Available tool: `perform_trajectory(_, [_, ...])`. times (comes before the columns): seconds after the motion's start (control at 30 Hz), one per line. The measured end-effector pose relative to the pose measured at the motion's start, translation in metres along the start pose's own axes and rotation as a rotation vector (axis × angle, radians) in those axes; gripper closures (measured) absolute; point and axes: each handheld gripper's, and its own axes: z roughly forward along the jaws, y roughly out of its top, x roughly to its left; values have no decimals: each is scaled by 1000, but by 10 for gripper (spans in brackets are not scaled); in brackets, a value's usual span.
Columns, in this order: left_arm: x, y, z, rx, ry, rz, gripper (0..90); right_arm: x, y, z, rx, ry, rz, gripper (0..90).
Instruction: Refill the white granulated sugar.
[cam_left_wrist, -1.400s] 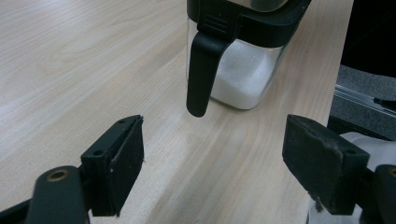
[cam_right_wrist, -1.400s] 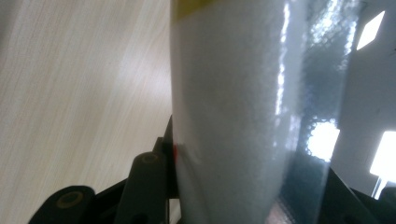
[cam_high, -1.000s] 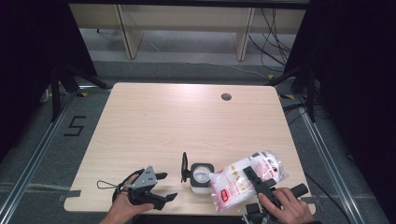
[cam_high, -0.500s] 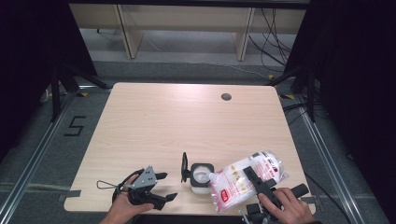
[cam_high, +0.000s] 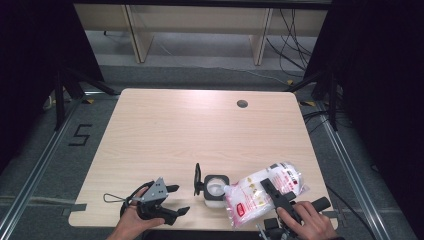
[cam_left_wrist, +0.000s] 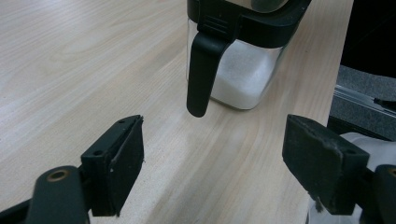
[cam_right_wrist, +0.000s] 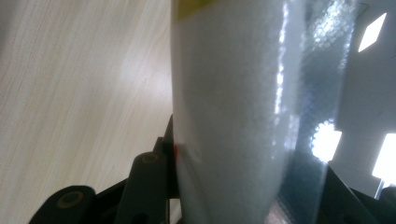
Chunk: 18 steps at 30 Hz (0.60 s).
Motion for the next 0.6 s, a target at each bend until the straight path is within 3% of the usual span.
perform_trajectory(0.1, [1, 0, 0, 0, -2, 13, 204, 0, 0, 0, 3, 2, -6, 640])
perform_trajectory(0.4, [0, 0, 0, 0, 1, 4, 204, 0, -1, 1, -8, -8, -5, 641])
perform_trajectory(0.47, [0, 0, 0, 1, -1, 1, 204, 3, -2, 1, 0, 5, 21, 641])
perform_trajectory(0.6, [0, 0, 0, 0, 0, -1, 204, 2, -1, 1, 2, -1, 4, 641])
